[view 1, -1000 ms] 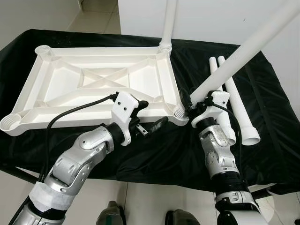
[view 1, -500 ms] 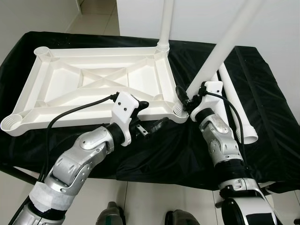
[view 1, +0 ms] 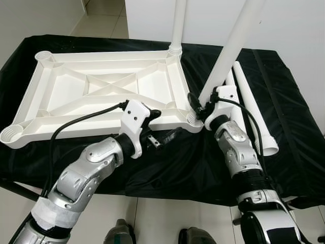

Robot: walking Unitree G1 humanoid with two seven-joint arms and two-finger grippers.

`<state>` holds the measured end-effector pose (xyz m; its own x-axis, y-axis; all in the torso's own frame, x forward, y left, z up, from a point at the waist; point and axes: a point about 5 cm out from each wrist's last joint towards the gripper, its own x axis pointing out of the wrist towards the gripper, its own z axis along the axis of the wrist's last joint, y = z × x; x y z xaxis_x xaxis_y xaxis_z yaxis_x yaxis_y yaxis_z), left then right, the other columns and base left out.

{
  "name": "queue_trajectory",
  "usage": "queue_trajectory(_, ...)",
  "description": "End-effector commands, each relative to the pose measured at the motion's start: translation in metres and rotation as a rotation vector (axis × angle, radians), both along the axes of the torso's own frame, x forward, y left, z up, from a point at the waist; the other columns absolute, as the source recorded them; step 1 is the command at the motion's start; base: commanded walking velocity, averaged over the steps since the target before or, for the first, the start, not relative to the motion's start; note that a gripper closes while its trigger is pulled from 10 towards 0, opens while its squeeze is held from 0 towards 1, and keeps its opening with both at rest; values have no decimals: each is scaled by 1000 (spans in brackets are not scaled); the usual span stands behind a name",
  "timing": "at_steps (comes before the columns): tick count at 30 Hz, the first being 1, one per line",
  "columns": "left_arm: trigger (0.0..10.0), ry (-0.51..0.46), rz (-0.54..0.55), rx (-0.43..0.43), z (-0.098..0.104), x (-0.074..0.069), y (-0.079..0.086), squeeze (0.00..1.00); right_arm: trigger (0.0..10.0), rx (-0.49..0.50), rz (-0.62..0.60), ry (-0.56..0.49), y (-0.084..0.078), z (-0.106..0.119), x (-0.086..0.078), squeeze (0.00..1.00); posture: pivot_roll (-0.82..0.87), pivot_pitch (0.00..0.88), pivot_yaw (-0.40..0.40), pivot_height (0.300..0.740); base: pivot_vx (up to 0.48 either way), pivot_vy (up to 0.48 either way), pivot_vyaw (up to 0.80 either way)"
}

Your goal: Building children table

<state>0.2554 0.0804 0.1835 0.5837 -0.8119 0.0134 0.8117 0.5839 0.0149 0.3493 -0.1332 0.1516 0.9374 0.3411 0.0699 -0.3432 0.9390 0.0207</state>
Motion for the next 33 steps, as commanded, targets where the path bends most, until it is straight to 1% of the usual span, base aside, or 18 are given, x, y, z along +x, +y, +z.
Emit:
queue_trajectory(1, 10000, -6, -128, 10, 2, -8, -4, 0, 10000, -60, -36, 185, -6, -43, -9, 0, 62, 83, 27, 740, 0, 0, 0)
queue_trajectory(2, 10000, -6, -126, 11, 2, -8, -3, 0, 10000, -78, -28, 137, -4, -41, -11, 0, 62, 86, 27, 740, 0, 0, 0)
queue_trajectory(4, 10000, -5, -119, 8, 3, -8, -3, 0, 10000, -88, -7, 85, -1, -42, -17, 0, 64, 91, 28, 740, 0, 0, 0)
queue_trajectory(5, 10000, -5, -115, 8, 3, -7, -2, 0, 10000, -119, -8, 49, 0, -41, -20, 0, 64, 91, 28, 740, 0, 0, 0)
queue_trajectory(8, 10000, -4, -112, 8, 3, -7, -2, 0, 10000, -135, -1, 32, 1, -44, -25, 0, 63, 94, 30, 740, 0, 0, 0)
queue_trajectory(10, 10000, -3, -114, 7, 3, -7, -2, 0, 10000, -130, 3, 41, 2, -45, -27, 0, 61, 94, 31, 740, 0, 0, 0)
queue_trajectory(15, 10000, -3, -113, 9, 3, -6, -2, 0, 10000, -134, -6, 41, 1, -47, -28, 0, 59, 96, 36, 740, 0, 0, 0)
queue_trajectory(21, 10000, -6, -117, 10, 4, -6, -2, 0, 10000, -172, -7, 26, 0, -48, -26, 0, 59, 97, 37, 740, 0, 0, 0)
queue_trajectory(24, 10000, -6, -115, 11, 4, -5, -2, 0, 10000, -167, -11, 46, -2, -48, -24, 0, 60, 96, 37, 740, 0, 0, 0)
queue_trajectory(28, 10000, -8, -113, 12, 4, -6, -1, 0, 10000, -120, -25, 158, -7, -54, -18, 0, 63, 95, 34, 740, 0, 0, 0)
queue_trajectory(33, 10000, -10, -108, 12, 5, -6, -1, 0, 10000, -104, -36, 196, -9, -55, -14, 0, 66, 93, 31, 740, 0, 0, 0)
